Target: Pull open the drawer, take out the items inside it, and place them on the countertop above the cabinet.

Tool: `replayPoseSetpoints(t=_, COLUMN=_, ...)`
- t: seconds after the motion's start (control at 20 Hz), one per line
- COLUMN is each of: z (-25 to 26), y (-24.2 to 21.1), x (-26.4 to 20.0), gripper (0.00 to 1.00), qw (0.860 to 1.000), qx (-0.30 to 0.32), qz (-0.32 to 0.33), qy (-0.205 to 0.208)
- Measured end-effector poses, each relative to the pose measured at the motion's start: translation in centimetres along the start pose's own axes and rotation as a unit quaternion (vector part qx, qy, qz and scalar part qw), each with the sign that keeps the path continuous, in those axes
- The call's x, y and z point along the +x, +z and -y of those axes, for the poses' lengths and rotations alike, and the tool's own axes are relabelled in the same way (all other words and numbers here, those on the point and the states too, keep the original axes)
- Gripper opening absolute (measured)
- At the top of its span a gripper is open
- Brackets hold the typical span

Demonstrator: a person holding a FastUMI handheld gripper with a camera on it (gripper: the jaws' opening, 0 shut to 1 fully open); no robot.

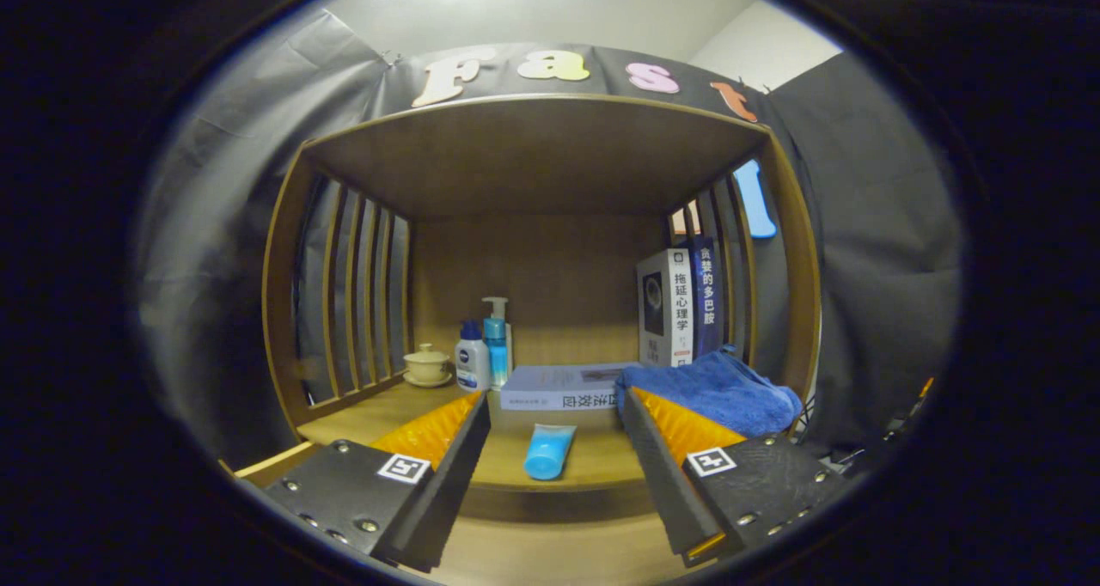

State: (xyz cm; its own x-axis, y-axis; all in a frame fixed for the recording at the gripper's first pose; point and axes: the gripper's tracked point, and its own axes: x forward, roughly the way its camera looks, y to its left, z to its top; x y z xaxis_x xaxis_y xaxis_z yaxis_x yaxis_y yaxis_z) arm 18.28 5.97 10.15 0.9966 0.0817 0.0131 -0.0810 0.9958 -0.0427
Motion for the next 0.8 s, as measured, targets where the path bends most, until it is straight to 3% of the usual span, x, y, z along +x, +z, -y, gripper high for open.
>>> replayPoseSetpoints(t=0.45, z=0.1, y=-1.1, x=0.7, gripper=0.93, qw=1.0, qx=0.0, qz=-0.027, qy=-0.002)
replayPoseSetpoints(t=0.8, z=1.1, y=0.2, x=-1.6, gripper=0.93, qw=1.0, qx=0.01, qz=0.0, qy=-0.02)
